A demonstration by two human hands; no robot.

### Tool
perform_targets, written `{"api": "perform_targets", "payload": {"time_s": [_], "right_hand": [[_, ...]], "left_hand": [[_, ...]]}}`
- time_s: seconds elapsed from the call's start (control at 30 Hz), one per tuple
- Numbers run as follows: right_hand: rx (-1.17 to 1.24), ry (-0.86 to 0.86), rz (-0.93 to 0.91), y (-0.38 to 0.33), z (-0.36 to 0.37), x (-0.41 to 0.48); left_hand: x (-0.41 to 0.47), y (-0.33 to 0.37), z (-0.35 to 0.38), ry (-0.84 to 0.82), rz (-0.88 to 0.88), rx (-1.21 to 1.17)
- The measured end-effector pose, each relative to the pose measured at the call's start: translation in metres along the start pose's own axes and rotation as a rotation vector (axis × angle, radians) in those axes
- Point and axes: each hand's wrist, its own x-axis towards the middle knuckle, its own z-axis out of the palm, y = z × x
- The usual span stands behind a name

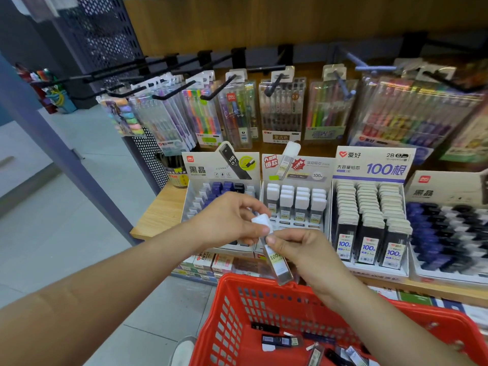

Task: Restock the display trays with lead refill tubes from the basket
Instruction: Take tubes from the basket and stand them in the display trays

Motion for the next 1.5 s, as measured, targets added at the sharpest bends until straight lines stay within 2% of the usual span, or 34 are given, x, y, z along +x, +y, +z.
{"api": "perform_targets", "payload": {"time_s": [0.1, 0.17, 0.2, 0.27, 0.37, 0.5, 0.57, 0.73, 0.87, 1.0, 1.17, 1.4, 1.5], "right_hand": [[0.008, 0.017, 0.010, 0.003, -0.003, -0.003], [-0.040, 0.029, 0.006, 0.005, -0.007, 0.000], [-0.141, 0.056, -0.019, 0.008, -0.012, 0.003], [-0.515, 0.107, -0.090, 0.017, -0.025, 0.009], [-1.054, 0.034, -0.125, 0.036, -0.039, 0.009], [-1.300, -0.086, -0.119, 0.050, -0.039, 0.000], [-1.370, -0.106, -0.109, 0.052, -0.038, -0.001], [-1.406, -0.131, -0.116, 0.054, -0.039, -0.001], [-1.366, -0.127, -0.131, 0.054, -0.041, 0.001], [-1.328, -0.122, -0.146, 0.055, -0.043, 0.000], [-1.297, -0.115, -0.155, 0.056, -0.045, 0.000], [-1.286, -0.114, -0.171, 0.057, -0.046, -0.001], [-1.292, -0.114, -0.189, 0.056, -0.046, -0.002]], "left_hand": [[-0.004, -0.001, 0.003, -0.021, -0.002, 0.017], [-0.003, 0.000, 0.003, 0.057, 0.014, 0.078], [-0.001, 0.001, 0.002, 0.122, 0.026, 0.108], [0.007, 0.001, -0.004, 0.276, 0.065, 0.144], [0.025, -0.001, -0.011, 0.433, 0.154, 0.284], [0.041, -0.004, -0.001, 0.503, 0.247, 0.547], [0.049, -0.009, 0.004, 0.488, 0.282, 0.565], [0.068, -0.018, 0.010, 0.441, 0.319, 0.645], [0.071, -0.023, 0.016, 0.395, 0.393, 0.671], [0.074, -0.023, 0.020, 0.404, 0.400, 0.634], [0.082, -0.026, 0.016, 0.356, 0.429, 0.709], [0.085, -0.040, 0.010, 0.336, 0.512, 0.828], [0.090, -0.037, 0.012, 0.379, 0.508, 0.834]]}}
